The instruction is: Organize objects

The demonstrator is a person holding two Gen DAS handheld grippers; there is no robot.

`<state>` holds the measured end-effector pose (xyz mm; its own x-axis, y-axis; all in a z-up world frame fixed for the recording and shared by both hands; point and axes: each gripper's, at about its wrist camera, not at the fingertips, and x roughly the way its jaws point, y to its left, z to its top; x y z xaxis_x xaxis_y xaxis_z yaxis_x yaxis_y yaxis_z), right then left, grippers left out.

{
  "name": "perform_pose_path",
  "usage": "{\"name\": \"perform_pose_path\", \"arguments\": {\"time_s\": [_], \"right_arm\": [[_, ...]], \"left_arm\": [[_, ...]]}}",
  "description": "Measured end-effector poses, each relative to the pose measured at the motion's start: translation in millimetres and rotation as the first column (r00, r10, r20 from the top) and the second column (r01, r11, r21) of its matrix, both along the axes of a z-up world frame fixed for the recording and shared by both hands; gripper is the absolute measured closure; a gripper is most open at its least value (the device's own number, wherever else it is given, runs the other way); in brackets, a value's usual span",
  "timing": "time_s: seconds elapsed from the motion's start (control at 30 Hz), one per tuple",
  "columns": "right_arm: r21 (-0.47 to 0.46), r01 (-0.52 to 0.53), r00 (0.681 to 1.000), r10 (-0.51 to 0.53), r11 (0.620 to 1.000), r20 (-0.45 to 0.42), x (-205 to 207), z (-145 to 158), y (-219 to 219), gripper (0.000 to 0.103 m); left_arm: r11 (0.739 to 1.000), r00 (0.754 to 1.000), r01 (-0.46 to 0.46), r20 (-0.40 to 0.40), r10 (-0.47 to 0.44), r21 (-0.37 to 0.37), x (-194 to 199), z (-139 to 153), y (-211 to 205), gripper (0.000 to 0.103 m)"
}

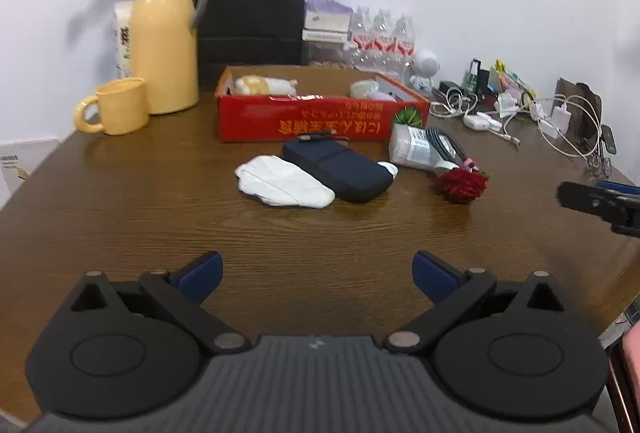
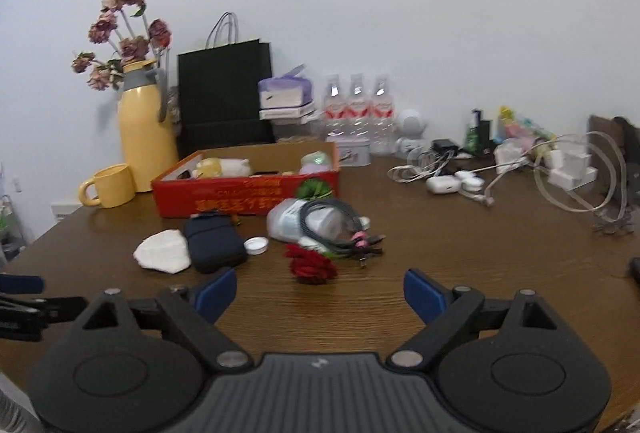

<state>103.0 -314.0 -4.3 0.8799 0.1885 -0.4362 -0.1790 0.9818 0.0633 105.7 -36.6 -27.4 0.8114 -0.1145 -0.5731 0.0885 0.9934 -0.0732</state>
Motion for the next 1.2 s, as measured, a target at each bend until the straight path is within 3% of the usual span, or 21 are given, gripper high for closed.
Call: {"name": "perform_pose_path", "arguments": {"time_s": [0.1, 0.2, 0.27, 0.33, 0.4, 0.47, 0.5, 0.6, 0.77, 0.87, 0.93, 1.0, 1.03, 1.07, 1.1, 1.2], "right_arm": [[0.002, -0.076, 0.997, 0.076, 0.997, -0.011, 23.1, -11.2, 12.9, 0.028], [-0.022, -0.131, 0.991, 0.130, 0.991, -0.038, 66.4, -18.2, 33.7, 0.058], [-0.052, -0.158, 0.987, 0.156, 0.986, -0.039, 97.8, -19.2, 52.1, 0.070], [-0.090, -0.191, 0.981, 0.188, 0.977, -0.043, 135.4, -18.6, 70.7, 0.085], [-0.100, -0.205, 0.979, 0.202, 0.974, -0.041, 170.4, -20.0, 84.2, 0.086], [-0.106, -0.229, 0.972, 0.222, 0.968, -0.076, 204.3, -24.7, 96.0, 0.086], [-0.095, -0.236, 0.969, 0.227, 0.967, -0.093, 218.7, -27.0, 98.6, 0.085], [-0.045, -0.248, 0.957, 0.238, 0.968, -0.166, 261.6, -32.1, 97.9, 0.083], [0.021, -0.275, 0.930, 0.271, 0.961, -0.248, 302.7, -35.2, 105.9, 0.083], [0.025, -0.337, 0.904, 0.330, 0.941, -0.273, 310.1, -44.5, 124.7, 0.083], [0.023, -0.347, 0.898, 0.339, 0.938, -0.281, 313.2, -51.7, 133.9, 0.083], [0.024, -0.338, 0.896, 0.329, 0.941, -0.298, 317.4, -58.9, 140.1, 0.083], [0.009, -0.337, 0.893, 0.323, 0.941, -0.314, 317.9, -62.8, 144.1, 0.082], [0.005, -0.348, 0.892, 0.333, 0.938, -0.306, 314.9, -64.1, 145.7, 0.082], [0.022, -0.355, 0.886, 0.344, 0.935, -0.311, 313.6, -63.8, 145.1, 0.082], [0.051, -0.376, 0.864, 0.370, 0.925, -0.342, 312.8, -67.4, 143.7, 0.089]], "left_arm": [[0.999, 1.000, 0.009, 0.014, -0.009, 0.033, 27.0, -2.3, -1.4, 0.000], [1.000, 0.998, 0.004, 0.062, -0.003, -0.009, 71.7, 9.6, 9.1, 0.000], [0.997, 0.997, 0.004, 0.072, 0.001, -0.078, 110.6, 12.8, 17.5, 0.000], [0.998, 0.997, -0.049, 0.059, 0.052, -0.049, 154.4, 12.2, 17.2, 0.000], [0.997, 0.994, 0.003, 0.107, -0.011, 0.076, 187.9, 6.2, 3.3, 0.000], [0.981, 0.983, 0.147, 0.087, -0.158, 0.124, 215.7, -4.8, -4.5, 0.000], [0.980, 0.982, 0.170, 0.064, -0.178, 0.108, 227.3, -10.9, -2.3, 0.000], [0.974, 0.972, 0.224, 0.087, -0.220, -0.041, 244.4, -27.4, 17.6, 0.001], [0.960, 0.960, 0.281, -0.006, -0.281, 0.013, 266.8, -41.0, 20.0, 0.028], [0.941, 0.941, 0.337, 0.001, -0.337, 0.009, 263.3, -42.9, 15.8, 0.029], [0.926, 0.928, 0.374, -0.013, -0.373, 0.045, 259.2, -47.6, 10.6, 0.039], [0.920, 0.921, 0.388, -0.004, -0.389, 0.062, 251.5, -47.7, 6.8, 0.062], [0.914, 0.918, 0.396, -0.007, -0.397, 0.083, 247.7, -45.9, 4.5, 0.067], [0.904, 0.907, 0.419, -0.006, -0.420, 0.089, 243.4, -43.8, 3.2, 0.085], [0.892, 0.895, 0.445, -0.013, -0.445, 0.077, 239.8, -42.7, 1.6, 0.092], [0.883, 0.888, 0.458, -0.015, -0.459, 0.105, 227.0, -42.0, -7.2, 0.094]]}}
